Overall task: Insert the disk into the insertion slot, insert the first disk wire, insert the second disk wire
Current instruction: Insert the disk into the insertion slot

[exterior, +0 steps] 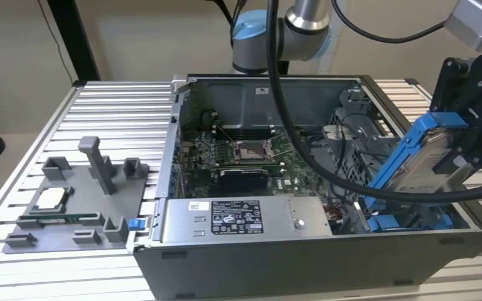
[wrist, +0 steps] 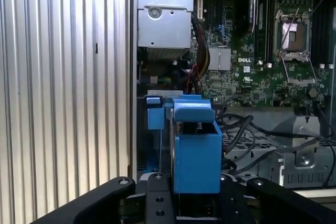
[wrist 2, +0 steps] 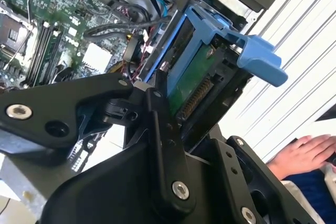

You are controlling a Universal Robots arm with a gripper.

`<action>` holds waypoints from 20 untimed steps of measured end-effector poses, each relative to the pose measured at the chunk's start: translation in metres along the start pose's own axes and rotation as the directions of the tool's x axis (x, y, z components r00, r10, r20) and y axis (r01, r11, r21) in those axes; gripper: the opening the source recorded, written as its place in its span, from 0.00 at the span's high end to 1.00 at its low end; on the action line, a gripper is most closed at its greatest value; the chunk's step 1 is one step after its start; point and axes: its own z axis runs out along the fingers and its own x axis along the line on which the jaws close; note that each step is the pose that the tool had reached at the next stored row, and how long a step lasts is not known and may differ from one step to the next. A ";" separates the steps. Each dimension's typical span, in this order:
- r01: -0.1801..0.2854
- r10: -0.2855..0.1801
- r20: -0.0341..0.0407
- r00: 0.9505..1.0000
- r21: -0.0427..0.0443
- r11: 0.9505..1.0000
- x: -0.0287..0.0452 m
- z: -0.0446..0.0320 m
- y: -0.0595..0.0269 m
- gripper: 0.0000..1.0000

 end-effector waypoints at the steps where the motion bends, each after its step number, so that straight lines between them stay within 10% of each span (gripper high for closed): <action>1: 0.000 0.000 0.000 1.000 0.000 1.000 0.0002 0.0016 -0.0003 1.00; 20: -0.001 0.001 0.000 1.000 0.000 1.000 0.0006 0.0243 -0.0031 1.00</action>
